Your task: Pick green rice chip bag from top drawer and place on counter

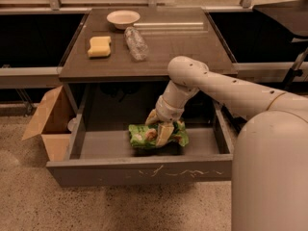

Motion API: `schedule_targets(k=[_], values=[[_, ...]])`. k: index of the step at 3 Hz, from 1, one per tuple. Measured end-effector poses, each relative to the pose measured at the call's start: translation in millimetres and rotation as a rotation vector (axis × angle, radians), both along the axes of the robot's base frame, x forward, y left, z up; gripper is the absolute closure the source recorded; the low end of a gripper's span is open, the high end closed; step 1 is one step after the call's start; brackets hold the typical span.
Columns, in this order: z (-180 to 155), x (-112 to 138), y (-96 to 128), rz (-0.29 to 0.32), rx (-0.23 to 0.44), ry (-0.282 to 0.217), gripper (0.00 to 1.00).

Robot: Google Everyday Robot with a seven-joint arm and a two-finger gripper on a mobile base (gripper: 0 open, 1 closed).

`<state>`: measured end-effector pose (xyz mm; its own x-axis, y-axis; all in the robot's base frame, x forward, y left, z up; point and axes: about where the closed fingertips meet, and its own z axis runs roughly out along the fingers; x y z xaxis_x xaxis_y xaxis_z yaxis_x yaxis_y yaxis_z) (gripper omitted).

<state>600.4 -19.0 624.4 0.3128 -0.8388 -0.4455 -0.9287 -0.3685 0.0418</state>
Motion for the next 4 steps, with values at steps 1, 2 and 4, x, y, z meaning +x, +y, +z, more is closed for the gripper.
schedule_targets(k=[1, 2, 4], values=[[28.3, -8.9, -8.9, -0.017, 0.047, -0.044, 0.84], [96.2, -30.1, -21.8, -0.022, 0.161, -0.148, 1.0], [237.3, -53.0, -86.4, -0.112, 0.269, -0.409, 1.0]])
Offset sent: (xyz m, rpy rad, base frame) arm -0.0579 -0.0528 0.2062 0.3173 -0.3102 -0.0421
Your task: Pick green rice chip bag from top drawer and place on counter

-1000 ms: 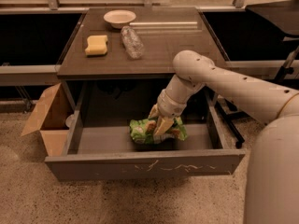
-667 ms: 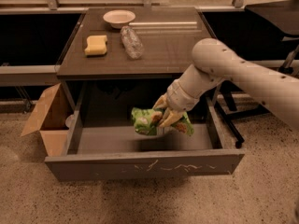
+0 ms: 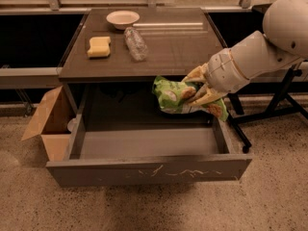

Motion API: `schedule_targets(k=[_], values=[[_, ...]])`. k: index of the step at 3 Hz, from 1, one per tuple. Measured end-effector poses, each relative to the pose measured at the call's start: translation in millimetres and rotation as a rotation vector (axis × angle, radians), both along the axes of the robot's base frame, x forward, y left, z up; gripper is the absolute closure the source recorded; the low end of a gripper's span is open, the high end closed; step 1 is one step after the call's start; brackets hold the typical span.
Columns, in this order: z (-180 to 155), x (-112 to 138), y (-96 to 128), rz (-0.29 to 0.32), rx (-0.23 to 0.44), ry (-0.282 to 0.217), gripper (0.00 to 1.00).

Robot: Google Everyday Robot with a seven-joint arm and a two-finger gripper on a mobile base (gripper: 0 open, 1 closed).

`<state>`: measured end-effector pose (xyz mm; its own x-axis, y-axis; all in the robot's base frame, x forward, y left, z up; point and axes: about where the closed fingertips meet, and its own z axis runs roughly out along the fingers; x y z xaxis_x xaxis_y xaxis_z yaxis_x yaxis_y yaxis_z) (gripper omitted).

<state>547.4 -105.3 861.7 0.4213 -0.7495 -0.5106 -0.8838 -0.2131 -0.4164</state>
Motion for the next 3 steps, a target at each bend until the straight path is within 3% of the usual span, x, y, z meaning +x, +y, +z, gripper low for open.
schedule_targets(k=[1, 2, 3], values=[[0.2, 0.2, -0.1, 0.0, 0.0, -0.001, 1.0], [24.1, 16.8, -14.0, -0.025, -0.023, -0.074, 1.0], [74.0, 51.1, -47.6, -0.067, -0.111, -0.172, 1.0]])
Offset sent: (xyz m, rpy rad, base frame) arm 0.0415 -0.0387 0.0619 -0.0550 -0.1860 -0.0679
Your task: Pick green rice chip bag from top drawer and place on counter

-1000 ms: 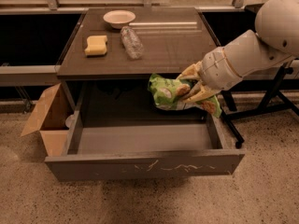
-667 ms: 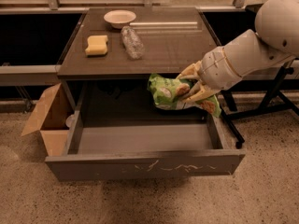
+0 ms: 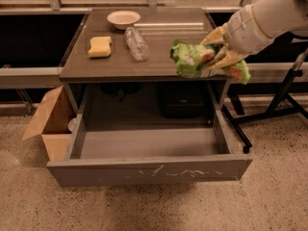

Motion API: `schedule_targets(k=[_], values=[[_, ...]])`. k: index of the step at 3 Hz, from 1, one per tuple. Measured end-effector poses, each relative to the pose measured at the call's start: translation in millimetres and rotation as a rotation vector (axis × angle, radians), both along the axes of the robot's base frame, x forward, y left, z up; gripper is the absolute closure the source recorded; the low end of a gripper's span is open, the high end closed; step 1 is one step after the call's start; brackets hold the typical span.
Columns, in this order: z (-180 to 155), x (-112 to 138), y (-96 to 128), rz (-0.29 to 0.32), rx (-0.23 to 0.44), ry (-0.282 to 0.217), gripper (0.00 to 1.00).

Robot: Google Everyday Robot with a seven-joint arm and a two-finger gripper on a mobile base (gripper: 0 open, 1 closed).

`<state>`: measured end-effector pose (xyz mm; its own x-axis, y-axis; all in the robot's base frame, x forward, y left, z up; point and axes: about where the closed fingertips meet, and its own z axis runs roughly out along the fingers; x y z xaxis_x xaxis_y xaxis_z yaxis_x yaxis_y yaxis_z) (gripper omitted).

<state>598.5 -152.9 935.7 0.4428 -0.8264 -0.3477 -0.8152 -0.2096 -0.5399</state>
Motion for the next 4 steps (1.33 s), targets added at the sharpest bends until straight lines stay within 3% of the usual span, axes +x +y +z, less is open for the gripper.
schedule_targets(k=[1, 3, 4], values=[[37.9, 30.3, -19.8, -0.015, -0.059, -0.05, 1.0], [39.2, 86.7, -32.1, 0.005, -0.098, -0.021, 1.0], [51.5, 111.7, -32.2, -0.005, -0.085, -0.088, 1.0]])
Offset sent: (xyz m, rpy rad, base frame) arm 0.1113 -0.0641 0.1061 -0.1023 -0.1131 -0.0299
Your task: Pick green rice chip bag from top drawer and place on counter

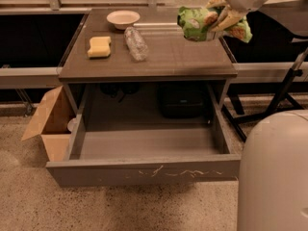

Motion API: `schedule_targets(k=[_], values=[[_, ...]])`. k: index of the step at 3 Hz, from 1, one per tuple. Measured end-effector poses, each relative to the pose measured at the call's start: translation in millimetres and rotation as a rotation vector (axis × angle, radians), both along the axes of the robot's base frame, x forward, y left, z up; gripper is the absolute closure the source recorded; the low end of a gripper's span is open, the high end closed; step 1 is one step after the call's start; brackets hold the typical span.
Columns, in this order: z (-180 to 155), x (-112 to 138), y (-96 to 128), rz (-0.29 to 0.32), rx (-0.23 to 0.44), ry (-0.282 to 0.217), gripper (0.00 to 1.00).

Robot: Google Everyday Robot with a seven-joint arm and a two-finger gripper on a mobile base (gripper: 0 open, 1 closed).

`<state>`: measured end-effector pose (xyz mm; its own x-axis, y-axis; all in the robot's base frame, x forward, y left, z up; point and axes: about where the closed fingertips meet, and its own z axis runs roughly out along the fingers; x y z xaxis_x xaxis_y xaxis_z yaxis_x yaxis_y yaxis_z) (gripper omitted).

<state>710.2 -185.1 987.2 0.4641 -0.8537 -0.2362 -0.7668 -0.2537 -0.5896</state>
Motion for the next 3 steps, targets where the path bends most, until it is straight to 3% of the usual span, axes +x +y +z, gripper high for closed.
schedule_targets(k=[1, 2, 3], values=[[1.1, 26.2, -0.5, -0.005, 0.055, -0.077, 1.0], [-13.1, 37.8, 1.5, 0.005, 0.124, -0.077, 1.0], [-38.9, 46.4, 9.2, 0.018, 0.203, -0.035, 0.97]])
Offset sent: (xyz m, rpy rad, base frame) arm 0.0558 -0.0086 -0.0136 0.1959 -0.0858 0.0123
